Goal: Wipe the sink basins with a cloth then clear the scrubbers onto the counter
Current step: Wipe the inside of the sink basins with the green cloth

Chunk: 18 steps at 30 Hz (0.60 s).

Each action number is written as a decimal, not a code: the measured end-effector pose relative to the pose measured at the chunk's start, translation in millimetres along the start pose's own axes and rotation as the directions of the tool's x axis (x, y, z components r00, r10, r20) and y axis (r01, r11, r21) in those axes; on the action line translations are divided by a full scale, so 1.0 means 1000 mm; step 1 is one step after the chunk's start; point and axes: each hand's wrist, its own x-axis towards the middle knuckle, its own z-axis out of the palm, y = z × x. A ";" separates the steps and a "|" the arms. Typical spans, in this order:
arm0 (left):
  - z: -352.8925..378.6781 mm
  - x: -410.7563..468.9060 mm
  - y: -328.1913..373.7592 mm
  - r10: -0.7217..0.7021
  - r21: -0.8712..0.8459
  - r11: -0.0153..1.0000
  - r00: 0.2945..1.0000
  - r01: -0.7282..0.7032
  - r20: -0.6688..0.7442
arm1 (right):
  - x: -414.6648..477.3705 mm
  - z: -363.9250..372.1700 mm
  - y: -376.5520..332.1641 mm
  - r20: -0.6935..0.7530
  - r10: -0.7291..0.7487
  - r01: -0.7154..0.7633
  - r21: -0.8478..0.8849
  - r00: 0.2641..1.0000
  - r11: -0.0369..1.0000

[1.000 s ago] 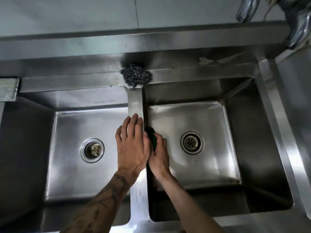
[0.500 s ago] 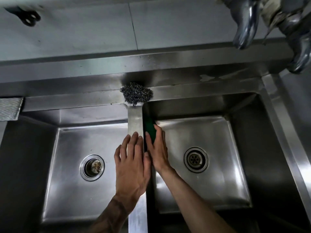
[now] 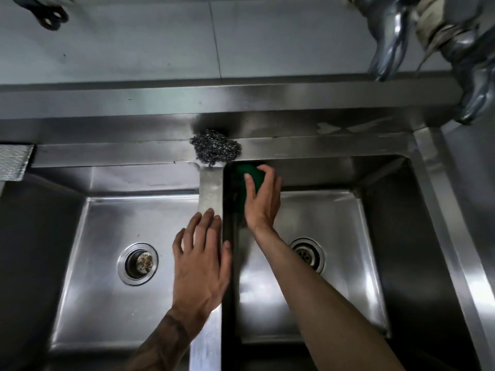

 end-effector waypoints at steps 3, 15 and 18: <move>-0.001 0.000 0.001 -0.001 0.012 1.000 1.000 0.001 -0.014 | 0.022 -0.037 0.018 -0.013 -0.129 0.127 -0.119 0.992 0.985; 0.003 0.001 0.002 0.004 -0.012 1.000 0.999 -0.005 -0.053 | 0.096 -0.171 0.100 -0.634 0.186 -0.211 0.037 0.751 0.977; 0.002 0.001 0.003 0.011 -0.028 1.000 0.998 -0.013 -0.066 | 0.093 -0.147 0.085 -0.516 0.187 -0.155 0.105 0.836 0.982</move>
